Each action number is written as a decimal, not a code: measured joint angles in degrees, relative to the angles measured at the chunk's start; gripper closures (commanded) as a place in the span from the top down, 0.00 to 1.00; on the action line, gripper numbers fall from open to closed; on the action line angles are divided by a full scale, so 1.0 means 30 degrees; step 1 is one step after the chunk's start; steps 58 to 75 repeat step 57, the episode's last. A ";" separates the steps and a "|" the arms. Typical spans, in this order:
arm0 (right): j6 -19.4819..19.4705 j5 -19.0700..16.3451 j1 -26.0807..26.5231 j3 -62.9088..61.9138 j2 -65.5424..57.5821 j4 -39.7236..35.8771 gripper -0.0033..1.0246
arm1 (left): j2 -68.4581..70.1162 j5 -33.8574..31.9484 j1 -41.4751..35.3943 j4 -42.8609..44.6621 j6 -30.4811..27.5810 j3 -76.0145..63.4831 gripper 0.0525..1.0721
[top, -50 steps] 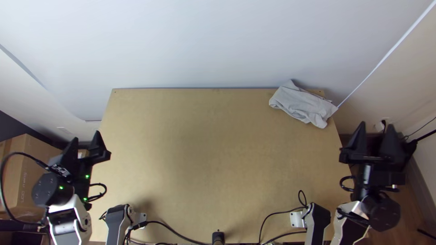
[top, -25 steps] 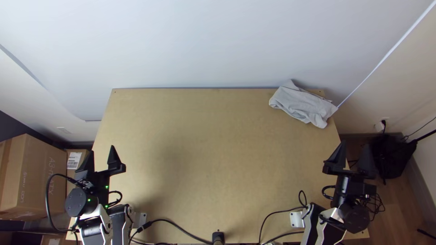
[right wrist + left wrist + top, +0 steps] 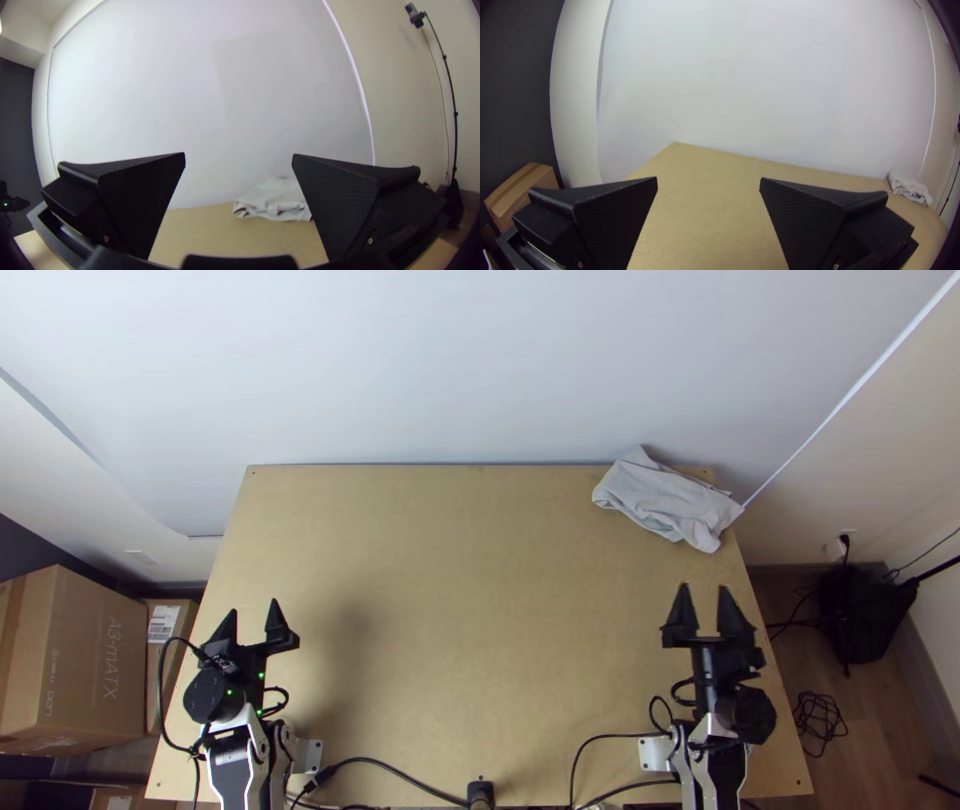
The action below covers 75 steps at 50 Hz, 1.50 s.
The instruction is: Fold the t-shirt
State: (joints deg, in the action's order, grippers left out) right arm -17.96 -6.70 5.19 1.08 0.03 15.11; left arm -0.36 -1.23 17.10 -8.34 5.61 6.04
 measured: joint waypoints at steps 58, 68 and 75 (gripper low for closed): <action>0.1107 0.2091 -0.1668 -0.0029 0.0000 -0.5217 0.96 | 0.0000 0.0087 -0.0248 0.2812 -0.1384 -0.1100 0.96; 0.1107 0.2091 -0.1668 -0.0029 0.0000 -0.5217 0.96 | 0.0000 0.0087 -0.0248 0.2812 -0.1384 -0.1100 0.96; 0.1107 0.2091 -0.1668 -0.0029 0.0000 -0.5217 0.96 | 0.0000 0.0087 -0.0248 0.2812 -0.1384 -0.1100 0.96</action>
